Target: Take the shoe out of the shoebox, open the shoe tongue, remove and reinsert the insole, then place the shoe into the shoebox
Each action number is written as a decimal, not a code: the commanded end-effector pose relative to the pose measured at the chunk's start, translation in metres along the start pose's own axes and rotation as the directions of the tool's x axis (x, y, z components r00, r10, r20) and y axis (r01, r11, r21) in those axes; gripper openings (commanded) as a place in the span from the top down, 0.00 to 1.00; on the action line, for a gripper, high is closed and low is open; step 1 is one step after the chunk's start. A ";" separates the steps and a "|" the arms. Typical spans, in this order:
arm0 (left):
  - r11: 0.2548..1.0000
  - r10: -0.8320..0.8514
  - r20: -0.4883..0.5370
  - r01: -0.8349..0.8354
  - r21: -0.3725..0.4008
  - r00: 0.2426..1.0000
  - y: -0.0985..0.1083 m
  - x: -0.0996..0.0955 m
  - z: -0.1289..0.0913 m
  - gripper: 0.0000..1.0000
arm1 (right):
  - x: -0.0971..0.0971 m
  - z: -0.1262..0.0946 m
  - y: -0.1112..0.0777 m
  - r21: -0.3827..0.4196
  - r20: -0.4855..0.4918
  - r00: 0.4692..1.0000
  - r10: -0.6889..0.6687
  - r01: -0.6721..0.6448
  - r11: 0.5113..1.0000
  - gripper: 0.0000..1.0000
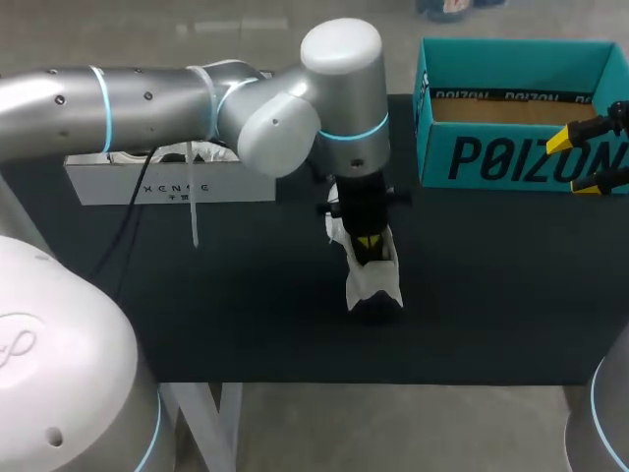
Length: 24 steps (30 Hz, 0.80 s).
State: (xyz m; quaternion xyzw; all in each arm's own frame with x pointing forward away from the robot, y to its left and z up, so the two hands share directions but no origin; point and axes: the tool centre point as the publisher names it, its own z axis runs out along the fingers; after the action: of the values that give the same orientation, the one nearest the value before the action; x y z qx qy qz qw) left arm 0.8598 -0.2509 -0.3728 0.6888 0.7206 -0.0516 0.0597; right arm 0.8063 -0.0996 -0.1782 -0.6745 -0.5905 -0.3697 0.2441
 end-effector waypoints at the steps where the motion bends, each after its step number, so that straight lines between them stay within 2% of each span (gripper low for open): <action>1: 1.000 -0.001 0.001 0.001 -0.005 1.000 0.002 0.000 -0.002 1.00 | 0.000 0.000 0.000 0.000 0.004 1.000 0.002 -0.002 1.000 0.00; 2: 1.000 -0.002 0.001 0.002 -0.004 1.000 0.001 0.000 -0.003 0.93 | 0.000 0.000 0.000 0.000 0.004 1.000 0.002 -0.002 1.000 0.00; 3: 1.000 -0.003 -0.001 0.003 -0.005 1.000 0.001 0.000 -0.003 0.55 | 0.000 0.000 0.000 0.000 0.004 1.000 0.002 -0.002 1.000 0.00; 4: 1.000 -0.005 -0.012 0.005 0.000 1.000 0.000 0.001 -0.004 0.27 | 0.000 0.000 0.000 0.000 0.004 1.000 0.002 -0.002 1.000 0.00; 8: 1.000 -0.021 -0.033 0.021 -0.002 0.999 0.001 0.003 -0.003 0.00 | 0.000 0.000 0.000 0.000 0.004 1.000 0.002 -0.002 1.000 0.00; 16: 0.999 -0.036 -0.056 0.037 0.007 0.998 0.000 0.002 -0.006 0.00 | 0.000 0.000 0.000 0.000 0.004 1.000 0.002 -0.002 1.000 0.00; 24: 0.999 -0.050 -0.066 0.049 -0.020 0.997 0.004 0.003 -0.013 0.00 | 0.000 0.000 0.000 0.000 0.004 1.000 0.002 -0.002 1.000 0.00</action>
State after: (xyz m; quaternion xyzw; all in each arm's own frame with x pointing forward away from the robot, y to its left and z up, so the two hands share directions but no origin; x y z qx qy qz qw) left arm 0.8636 -0.2468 -0.3630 0.6725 0.7383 -0.0293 0.0412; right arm 0.8063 -0.0996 -0.1782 -0.6745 -0.5905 -0.3697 0.2441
